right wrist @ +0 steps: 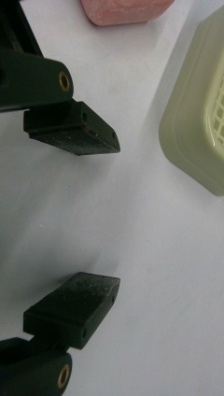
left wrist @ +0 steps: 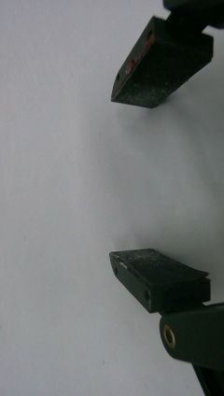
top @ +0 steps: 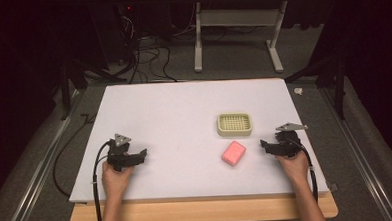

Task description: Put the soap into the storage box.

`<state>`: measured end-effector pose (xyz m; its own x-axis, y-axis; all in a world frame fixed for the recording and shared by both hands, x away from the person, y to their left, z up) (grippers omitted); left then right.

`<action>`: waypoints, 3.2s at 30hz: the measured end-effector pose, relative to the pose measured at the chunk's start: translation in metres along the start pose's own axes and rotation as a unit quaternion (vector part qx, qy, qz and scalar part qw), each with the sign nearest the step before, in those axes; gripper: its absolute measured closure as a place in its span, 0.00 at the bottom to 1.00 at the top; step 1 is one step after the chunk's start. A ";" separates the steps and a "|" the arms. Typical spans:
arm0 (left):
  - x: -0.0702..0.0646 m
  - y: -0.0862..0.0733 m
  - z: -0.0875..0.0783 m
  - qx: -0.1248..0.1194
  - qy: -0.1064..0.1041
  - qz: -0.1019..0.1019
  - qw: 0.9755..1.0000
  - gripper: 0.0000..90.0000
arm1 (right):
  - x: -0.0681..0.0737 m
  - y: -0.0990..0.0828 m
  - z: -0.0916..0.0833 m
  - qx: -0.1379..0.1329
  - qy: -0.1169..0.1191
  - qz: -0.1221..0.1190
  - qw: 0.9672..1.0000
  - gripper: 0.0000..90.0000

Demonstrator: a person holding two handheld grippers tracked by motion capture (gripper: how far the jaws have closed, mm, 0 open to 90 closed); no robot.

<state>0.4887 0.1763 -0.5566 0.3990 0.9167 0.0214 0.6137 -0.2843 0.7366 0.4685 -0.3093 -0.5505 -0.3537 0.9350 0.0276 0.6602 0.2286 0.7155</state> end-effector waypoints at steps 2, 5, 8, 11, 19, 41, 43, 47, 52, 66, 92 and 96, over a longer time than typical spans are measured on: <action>0.000 0.000 0.000 0.000 0.000 0.000 1.000 0.22 | 0.000 0.000 0.000 0.001 0.001 0.002 1.000 0.32; 0.000 0.000 0.000 0.000 0.000 0.000 1.000 0.22 | 0.000 0.000 0.000 0.001 0.000 0.007 1.000 0.29; 0.000 0.000 0.000 0.000 0.000 0.000 1.000 0.22 | 0.001 0.000 -0.002 -0.002 0.006 0.012 1.000 0.28; 0.000 0.000 0.000 0.000 0.000 0.000 1.000 0.22 | 0.002 0.000 -0.002 -0.006 0.008 0.012 1.000 0.27; 0.000 0.000 0.000 0.000 0.000 0.000 1.000 0.22 | 0.007 0.003 -0.009 -0.018 0.019 0.016 1.000 0.25; 0.000 0.000 0.000 0.000 0.000 0.000 1.000 0.22 | 0.030 0.005 -0.028 -0.046 0.047 0.011 0.998 0.23; 0.000 0.000 0.000 0.000 0.000 0.000 1.000 0.22 | 0.034 0.005 -0.029 -0.050 0.053 0.005 0.997 0.22; 0.000 0.000 0.000 0.000 0.000 0.000 1.000 0.22 | 0.043 0.005 -0.031 -0.052 0.063 0.001 0.997 0.22; 0.000 0.000 0.000 0.000 0.000 0.000 1.000 0.22 | 0.057 0.006 -0.031 -0.054 0.079 -0.013 0.995 0.21; 0.000 0.000 0.000 0.000 0.000 0.000 1.000 0.22 | 0.089 0.012 -0.028 -0.049 0.114 -0.044 0.991 0.17; 0.000 0.000 0.000 0.000 0.000 -0.001 1.000 0.22 | 0.126 0.022 -0.019 -0.039 0.140 -0.091 0.985 0.15; 0.000 0.000 0.000 0.000 0.000 -0.001 1.000 0.23 | 0.131 0.024 -0.016 -0.034 0.142 -0.098 0.984 0.15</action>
<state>0.4887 0.1763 -0.5566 0.3983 0.9170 0.0207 0.6135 -0.2831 0.7372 0.4269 -0.1860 -0.5186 -0.6477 0.7586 0.0712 0.5177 0.3696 0.7716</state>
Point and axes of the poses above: each handheld gripper's, and its own axes: z roughly forward along the jaws, y roughly out of its top, x roughly to its left, the point moved 10 cm from there along z, roughly forward along the jaws, and after that the axes turned 3 degrees about y, right-handed, at the moved point
